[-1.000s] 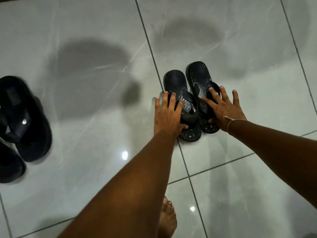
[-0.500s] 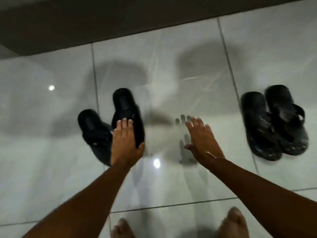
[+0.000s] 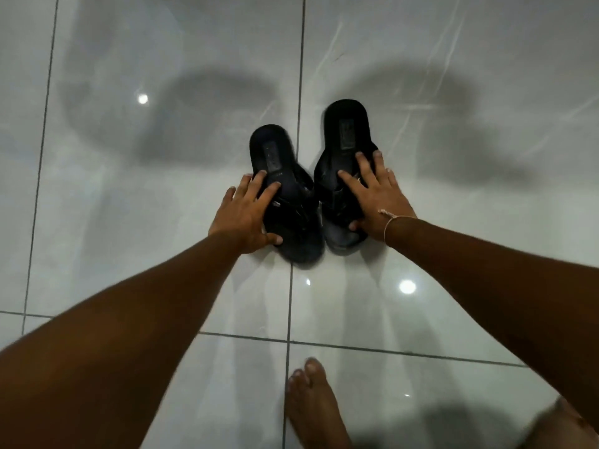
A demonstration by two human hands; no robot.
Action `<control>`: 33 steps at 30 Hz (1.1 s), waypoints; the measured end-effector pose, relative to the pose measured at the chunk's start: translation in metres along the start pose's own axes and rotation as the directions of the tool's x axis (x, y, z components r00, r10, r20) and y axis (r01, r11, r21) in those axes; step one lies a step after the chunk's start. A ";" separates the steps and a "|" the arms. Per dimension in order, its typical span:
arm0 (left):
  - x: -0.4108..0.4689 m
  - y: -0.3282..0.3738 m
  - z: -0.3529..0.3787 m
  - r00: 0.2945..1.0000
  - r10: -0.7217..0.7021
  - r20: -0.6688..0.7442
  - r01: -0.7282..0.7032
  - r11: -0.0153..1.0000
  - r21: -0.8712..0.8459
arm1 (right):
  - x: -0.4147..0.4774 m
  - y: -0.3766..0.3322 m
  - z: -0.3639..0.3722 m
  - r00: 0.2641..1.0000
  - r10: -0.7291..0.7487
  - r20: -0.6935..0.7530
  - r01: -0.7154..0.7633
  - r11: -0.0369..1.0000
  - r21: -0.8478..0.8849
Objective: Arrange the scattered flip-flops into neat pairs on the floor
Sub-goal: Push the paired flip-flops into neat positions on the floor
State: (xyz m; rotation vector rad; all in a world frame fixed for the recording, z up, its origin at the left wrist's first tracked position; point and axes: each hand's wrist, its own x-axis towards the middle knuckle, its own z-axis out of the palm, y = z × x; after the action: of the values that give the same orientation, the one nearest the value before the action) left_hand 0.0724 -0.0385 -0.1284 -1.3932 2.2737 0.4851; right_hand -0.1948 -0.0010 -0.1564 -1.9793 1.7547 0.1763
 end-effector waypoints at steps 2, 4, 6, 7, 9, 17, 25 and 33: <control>-0.011 -0.021 0.002 0.998 0.047 0.037 -0.049 0.997 0.051 | -0.012 -0.026 0.012 1.000 0.010 0.024 -0.009 1.000 -0.008; -0.026 -0.042 0.004 0.995 0.073 0.064 -0.079 0.991 0.110 | -0.023 -0.059 0.024 0.998 0.030 0.050 -0.030 1.000 0.004; -0.038 -0.061 0.007 0.993 0.084 0.081 -0.096 0.984 0.148 | -0.032 -0.090 0.034 0.997 0.053 0.054 -0.055 0.997 0.048; -0.044 -0.068 0.008 0.992 0.082 0.092 -0.096 0.983 0.156 | -0.036 -0.104 0.039 0.997 0.061 0.050 -0.065 0.995 0.079; -0.048 -0.081 0.007 0.992 0.072 0.107 -0.090 0.982 0.169 | -0.039 -0.124 0.047 0.996 0.082 0.028 -0.085 0.989 0.123; -0.050 -0.101 0.001 0.991 0.036 0.126 -0.065 0.969 0.240 | -0.030 -0.150 0.053 0.996 0.065 0.054 -0.073 0.987 0.146; -0.049 -0.105 -0.002 0.992 0.000 0.129 -0.031 0.971 0.237 | -0.019 -0.154 0.052 0.997 0.042 0.063 -0.050 0.990 0.132; -0.050 -0.119 0.003 0.993 -0.024 0.119 -0.003 0.975 0.222 | -0.006 -0.159 0.052 0.998 0.002 0.065 -0.010 0.992 0.124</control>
State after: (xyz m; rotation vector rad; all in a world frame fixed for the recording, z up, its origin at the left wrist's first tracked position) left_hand 0.2001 -0.0513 -0.1126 -1.2303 2.1483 0.2921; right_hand -0.0317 0.0365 -0.1568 -1.8600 1.6885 0.1286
